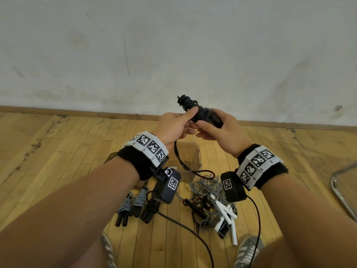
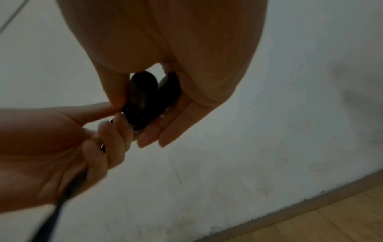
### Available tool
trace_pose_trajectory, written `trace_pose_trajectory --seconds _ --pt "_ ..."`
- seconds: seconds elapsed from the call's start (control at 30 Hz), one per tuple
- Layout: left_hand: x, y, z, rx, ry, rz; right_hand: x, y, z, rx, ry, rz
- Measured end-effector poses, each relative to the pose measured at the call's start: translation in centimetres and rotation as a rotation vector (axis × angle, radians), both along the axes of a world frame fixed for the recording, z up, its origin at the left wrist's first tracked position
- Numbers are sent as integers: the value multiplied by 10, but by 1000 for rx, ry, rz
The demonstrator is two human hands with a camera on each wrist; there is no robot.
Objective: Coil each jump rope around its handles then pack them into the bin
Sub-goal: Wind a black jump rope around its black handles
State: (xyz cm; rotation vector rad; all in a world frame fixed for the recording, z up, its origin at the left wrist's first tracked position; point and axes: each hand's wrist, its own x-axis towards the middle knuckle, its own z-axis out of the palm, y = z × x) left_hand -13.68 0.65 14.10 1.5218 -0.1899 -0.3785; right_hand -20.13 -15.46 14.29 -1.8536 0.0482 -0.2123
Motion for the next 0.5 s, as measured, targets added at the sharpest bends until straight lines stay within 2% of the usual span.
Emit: trace_pose_trajectory --seconds 0.13,0.23,0.4,0.5 --pt "0 -1 -1 20 10 8 1 -11 -8 -351 -106 -145" --pt "-3 -1 -5 85 -76 31 -3 -11 -5 -470 -110 -180" --pt "-4 -3 -4 190 -196 46 -3 -7 -5 -501 -73 -218" --pt "-4 -3 -2 186 -230 46 -1 -6 -8 -531 -76 -251"
